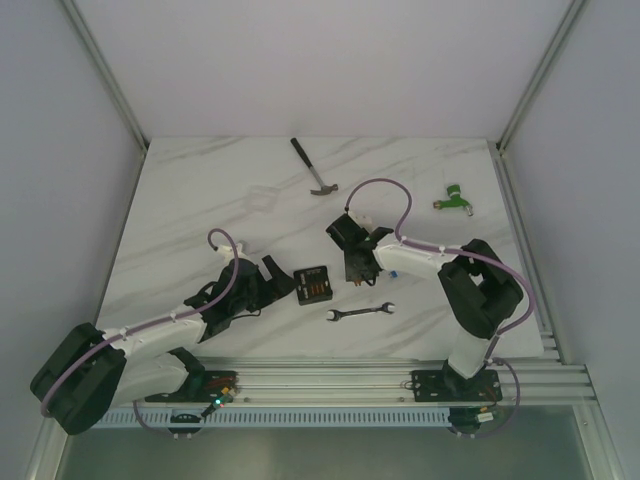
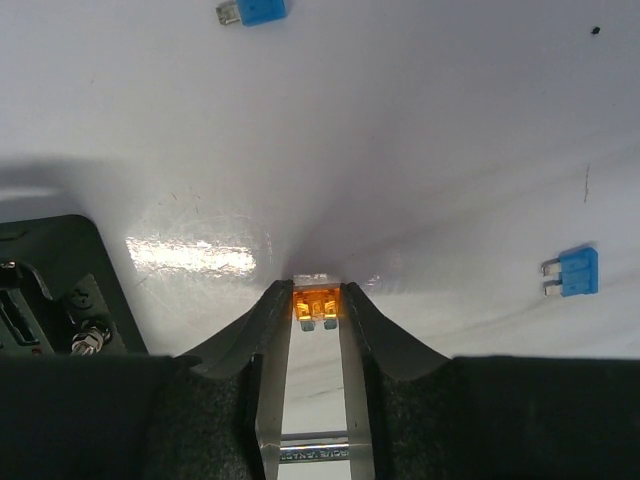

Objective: Snap on the fuse box
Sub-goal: Pick up the fuse from the center of the board.

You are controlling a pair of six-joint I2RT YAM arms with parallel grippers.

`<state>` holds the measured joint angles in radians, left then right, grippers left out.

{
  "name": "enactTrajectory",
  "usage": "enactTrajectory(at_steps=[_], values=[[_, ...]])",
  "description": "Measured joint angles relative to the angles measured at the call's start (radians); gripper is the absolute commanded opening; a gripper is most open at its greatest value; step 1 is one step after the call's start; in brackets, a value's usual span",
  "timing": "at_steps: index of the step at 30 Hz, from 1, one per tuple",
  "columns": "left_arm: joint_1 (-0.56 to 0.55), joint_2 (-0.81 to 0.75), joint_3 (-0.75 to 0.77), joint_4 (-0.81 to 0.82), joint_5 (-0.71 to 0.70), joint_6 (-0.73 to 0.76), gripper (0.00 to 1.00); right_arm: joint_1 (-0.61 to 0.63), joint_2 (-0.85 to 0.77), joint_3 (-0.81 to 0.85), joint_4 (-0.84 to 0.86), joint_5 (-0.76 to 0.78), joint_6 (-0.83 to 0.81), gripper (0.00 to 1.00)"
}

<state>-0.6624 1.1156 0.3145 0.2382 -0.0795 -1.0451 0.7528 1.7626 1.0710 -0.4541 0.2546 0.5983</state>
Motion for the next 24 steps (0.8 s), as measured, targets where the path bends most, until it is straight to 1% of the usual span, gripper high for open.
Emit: enactTrajectory(at_steps=[6, 9, 16, 20, 24], values=[[-0.006, 0.0, 0.0, 0.011, 0.015, 0.008, 0.92, 0.001, -0.006, 0.0, -0.003, 0.001, -0.001, 0.23], [-0.026, -0.004, 0.0, 0.035, 0.019, 0.016, 0.91, 0.003, -0.024, -0.003, -0.017, 0.004, 0.0, 0.23], [-0.102, -0.01, 0.0, 0.167, 0.005, 0.046, 0.87, 0.015, -0.149, -0.003, 0.0, 0.008, 0.032, 0.23], [-0.151, -0.008, 0.005, 0.248, -0.046, 0.096, 0.82, 0.036, -0.224, -0.002, 0.039, 0.007, 0.063, 0.22], [-0.227, 0.028, 0.044, 0.316, -0.119, 0.168, 0.73, 0.058, -0.297, -0.002, 0.089, 0.007, 0.099, 0.22]])
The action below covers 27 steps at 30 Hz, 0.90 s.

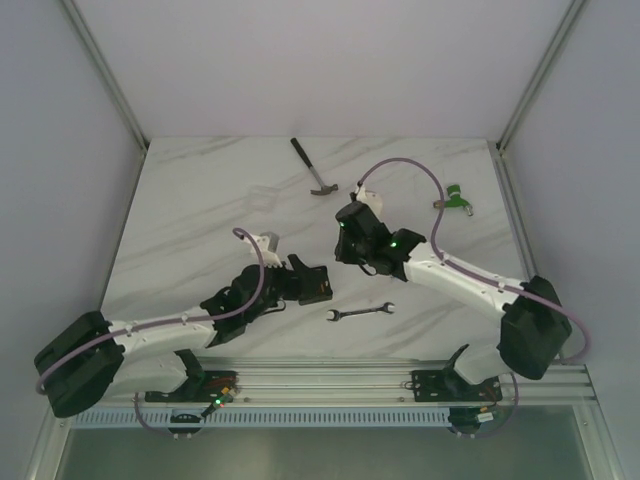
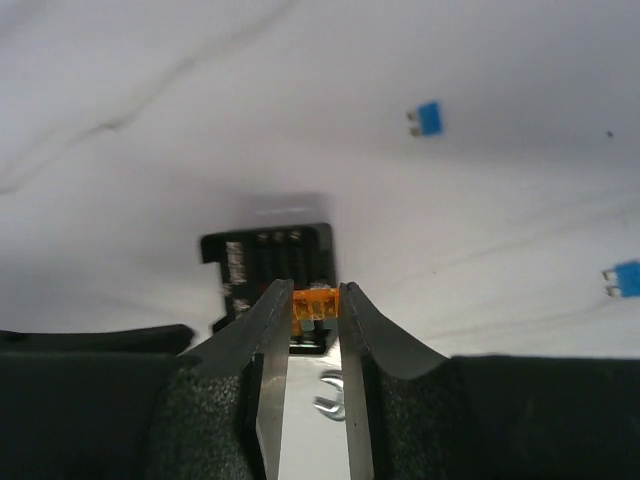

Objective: Snap on the fuse box
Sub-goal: Pick up the fuse from the center of the board.

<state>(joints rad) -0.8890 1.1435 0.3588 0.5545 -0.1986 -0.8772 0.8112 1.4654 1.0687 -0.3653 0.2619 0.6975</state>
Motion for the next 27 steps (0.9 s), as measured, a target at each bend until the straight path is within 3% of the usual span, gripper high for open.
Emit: enactTrajectory(at_steps=[6, 17, 27], values=[[-0.072, 0.1, 0.072, 0.104, -0.089, 0.108, 0.63, 0.022, -0.074, -0.006, 0.076, -0.005, 0.041, 0.22], [-0.087, 0.159, 0.121, 0.174, -0.149, 0.173, 0.44, 0.044, -0.112, -0.07, 0.139, -0.025, 0.078, 0.22], [-0.088, 0.168, 0.121, 0.185, -0.17, 0.18, 0.4, 0.054, -0.116, -0.08, 0.171, -0.046, 0.096, 0.22]])
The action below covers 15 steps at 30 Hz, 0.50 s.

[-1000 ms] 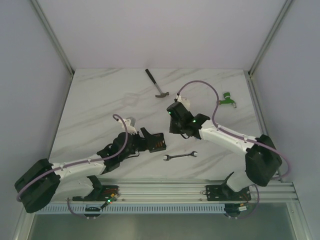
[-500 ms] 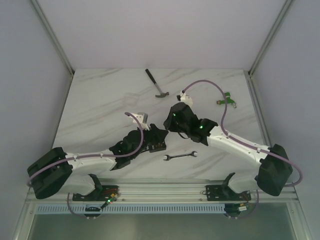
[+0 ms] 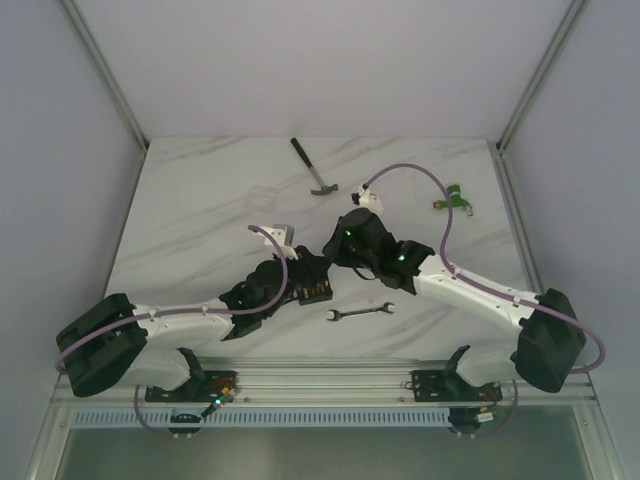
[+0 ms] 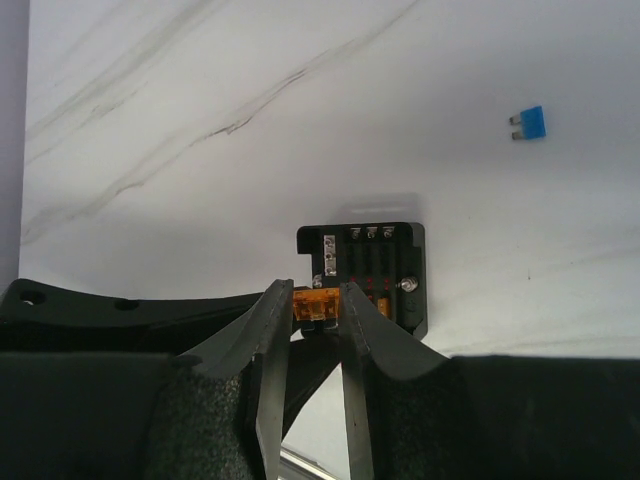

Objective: Snap on the fuse box
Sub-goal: Pick up the fuse from the center of the board.

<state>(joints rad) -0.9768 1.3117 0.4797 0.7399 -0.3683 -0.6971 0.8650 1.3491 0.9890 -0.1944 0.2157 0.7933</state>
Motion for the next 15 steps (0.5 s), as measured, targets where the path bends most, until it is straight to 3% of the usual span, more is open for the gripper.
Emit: enactTrajectory(at_steps=[11, 15], values=[[0.0, 0.0, 0.0, -0.006, -0.036, -0.003, 0.31, 0.006, -0.017, -0.004, 0.014, -0.012, 0.007, 0.22], [-0.002, -0.002, 0.0, -0.006, -0.029, 0.001, 0.16, 0.006, -0.019, -0.014, 0.027, -0.017, 0.009, 0.23]])
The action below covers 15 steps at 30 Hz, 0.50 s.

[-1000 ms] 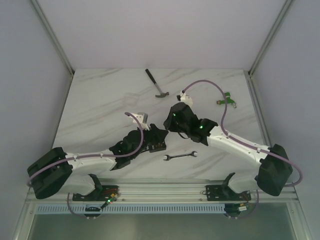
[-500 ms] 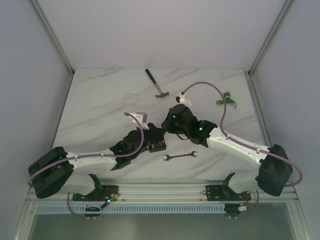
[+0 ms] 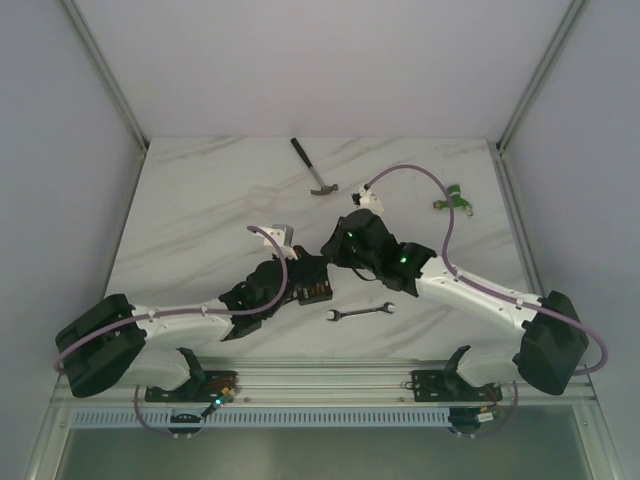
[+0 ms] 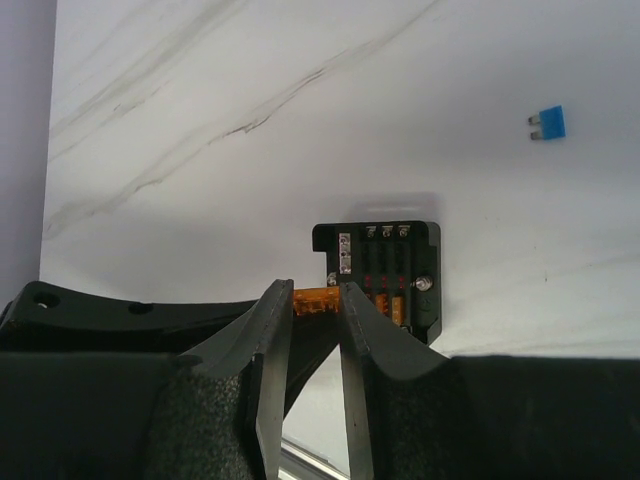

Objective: Snap on the fuse box
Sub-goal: Pick up the fuse from the center of the board.

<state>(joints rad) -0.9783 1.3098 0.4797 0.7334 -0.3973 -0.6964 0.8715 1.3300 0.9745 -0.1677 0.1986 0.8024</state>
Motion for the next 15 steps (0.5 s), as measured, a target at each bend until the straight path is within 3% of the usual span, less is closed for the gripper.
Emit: enactTrajectory(at_steps=[4, 15], values=[[-0.002, -0.008, 0.0, 0.0, 0.008, 0.011, 0.0, 0.0, -0.003, -0.008, 0.015, -0.005, 0.002, 0.23], [0.004, -0.101, -0.023, -0.019, 0.021, 0.08, 0.0, 0.0, -0.069, -0.048, 0.084, -0.053, -0.046, 0.4]])
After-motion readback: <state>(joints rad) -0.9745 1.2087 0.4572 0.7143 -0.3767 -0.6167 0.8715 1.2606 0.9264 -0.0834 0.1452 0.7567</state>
